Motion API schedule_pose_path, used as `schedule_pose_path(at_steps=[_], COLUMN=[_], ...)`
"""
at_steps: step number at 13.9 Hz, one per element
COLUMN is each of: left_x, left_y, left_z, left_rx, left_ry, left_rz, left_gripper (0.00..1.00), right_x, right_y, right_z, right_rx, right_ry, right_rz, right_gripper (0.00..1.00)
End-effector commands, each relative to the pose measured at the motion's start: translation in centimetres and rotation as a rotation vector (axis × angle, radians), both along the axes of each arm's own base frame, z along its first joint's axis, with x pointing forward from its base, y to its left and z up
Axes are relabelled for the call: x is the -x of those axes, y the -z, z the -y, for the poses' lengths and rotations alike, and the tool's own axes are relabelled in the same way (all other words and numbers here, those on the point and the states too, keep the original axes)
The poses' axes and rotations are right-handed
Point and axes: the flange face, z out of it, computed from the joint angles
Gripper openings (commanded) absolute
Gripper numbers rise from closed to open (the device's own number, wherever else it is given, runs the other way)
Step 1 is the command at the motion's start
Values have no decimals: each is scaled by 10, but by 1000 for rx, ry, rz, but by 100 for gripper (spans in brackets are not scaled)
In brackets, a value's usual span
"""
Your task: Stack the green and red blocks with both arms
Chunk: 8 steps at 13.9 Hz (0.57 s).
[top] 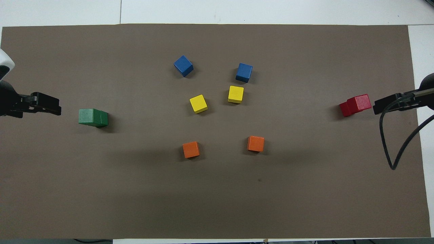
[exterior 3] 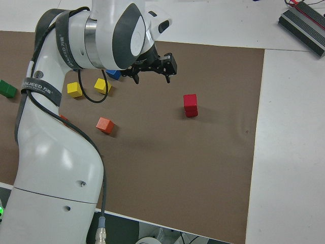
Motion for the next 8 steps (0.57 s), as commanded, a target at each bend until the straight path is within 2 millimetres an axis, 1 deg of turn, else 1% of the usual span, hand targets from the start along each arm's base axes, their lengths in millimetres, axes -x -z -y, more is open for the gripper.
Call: schedule_pose_path(at_steps=[1,8], left_x=[-2,-2], left_y=[-5,-5], left_z=[-1,0], left_rx=[14,14], left_ry=[-4,-3], left_rz=[3,11], left_gripper=[100,100], right_x=[4,5], right_y=[1,2], right_z=[3,4], right_rx=[-1,-1], right_ry=[15,17], right_rz=[-1,-5], right_gripper=[100,100])
